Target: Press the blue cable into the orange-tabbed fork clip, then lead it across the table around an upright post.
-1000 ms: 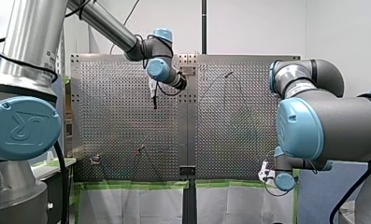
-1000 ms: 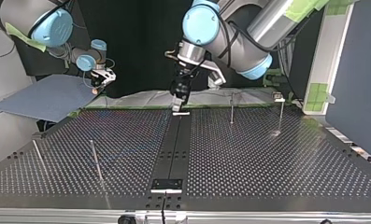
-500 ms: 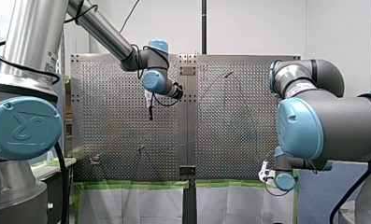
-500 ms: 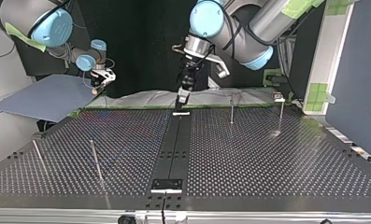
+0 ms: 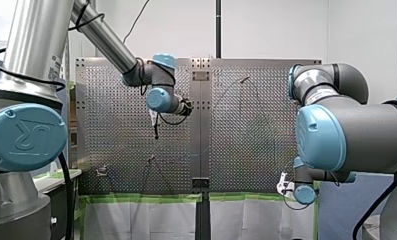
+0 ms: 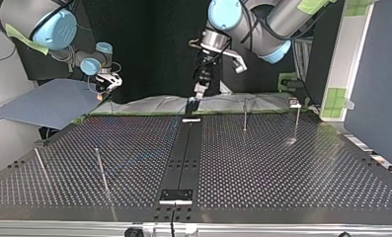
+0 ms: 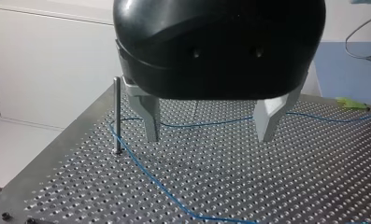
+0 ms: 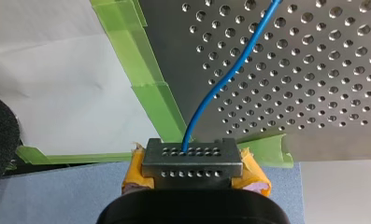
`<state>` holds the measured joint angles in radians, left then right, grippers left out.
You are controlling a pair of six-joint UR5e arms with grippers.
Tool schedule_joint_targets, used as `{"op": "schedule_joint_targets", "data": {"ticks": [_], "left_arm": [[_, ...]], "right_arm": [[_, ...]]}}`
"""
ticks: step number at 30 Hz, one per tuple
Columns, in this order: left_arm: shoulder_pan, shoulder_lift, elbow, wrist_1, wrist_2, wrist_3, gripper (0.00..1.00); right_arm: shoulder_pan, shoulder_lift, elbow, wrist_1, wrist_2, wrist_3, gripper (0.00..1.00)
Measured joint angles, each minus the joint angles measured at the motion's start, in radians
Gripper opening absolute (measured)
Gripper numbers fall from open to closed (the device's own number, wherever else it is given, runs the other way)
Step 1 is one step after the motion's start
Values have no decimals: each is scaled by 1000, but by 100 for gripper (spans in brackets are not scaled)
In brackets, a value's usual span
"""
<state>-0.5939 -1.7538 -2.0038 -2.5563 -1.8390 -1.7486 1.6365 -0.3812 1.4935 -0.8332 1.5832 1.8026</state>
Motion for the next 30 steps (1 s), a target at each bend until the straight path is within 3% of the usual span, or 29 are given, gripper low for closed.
{"op": "schedule_joint_targets", "data": {"ticks": [25, 30], "left_arm": [[20, 0, -234, 234, -8, -2, 100], [33, 0, -281, 281, -34, 2, 100]], "right_arm": [[2, 0, 0, 3, -5, -1, 0], [4, 0, 0, 3, -9, -1, 0]]}}
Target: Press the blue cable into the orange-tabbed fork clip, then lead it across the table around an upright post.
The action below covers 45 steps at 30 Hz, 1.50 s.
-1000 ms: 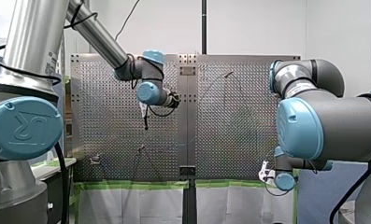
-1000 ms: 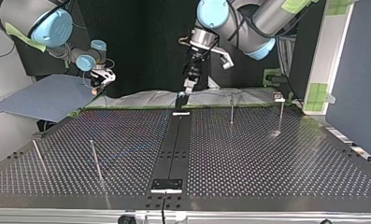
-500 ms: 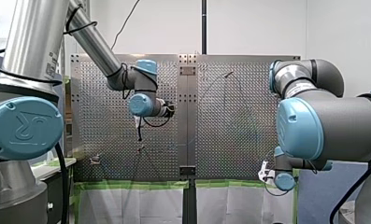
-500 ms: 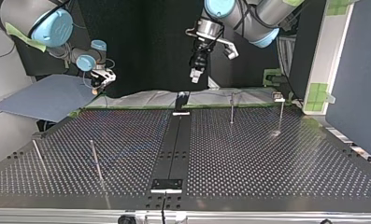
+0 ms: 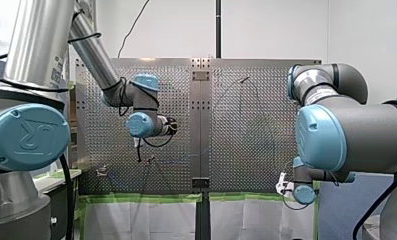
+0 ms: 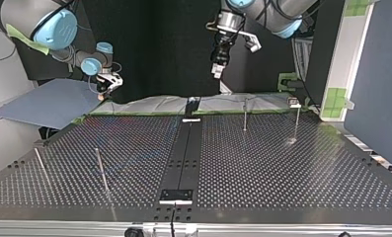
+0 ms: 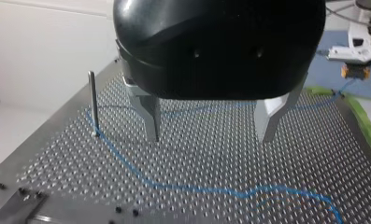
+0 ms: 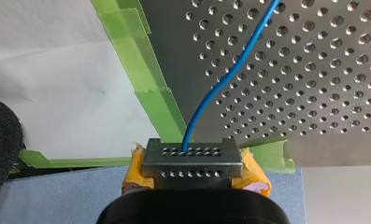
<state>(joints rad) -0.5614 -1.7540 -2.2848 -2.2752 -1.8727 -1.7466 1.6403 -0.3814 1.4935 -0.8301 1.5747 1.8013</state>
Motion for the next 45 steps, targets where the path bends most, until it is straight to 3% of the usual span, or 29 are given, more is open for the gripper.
{"op": "schedule_joint_targets", "data": {"ticks": [8, 19, 45], "left_arm": [[24, -1, -70, 70, -25, 2, 100], [51, -1, -158, 158, -6, 3, 100], [53, -1, -167, 166, 0, 3, 100]], "right_arm": [[0, 0, 0, 1, -1, 1, 0], [-2, 0, 0, 6, -2, -2, 0], [-1, 0, 0, 8, -2, -3, 0]]}}
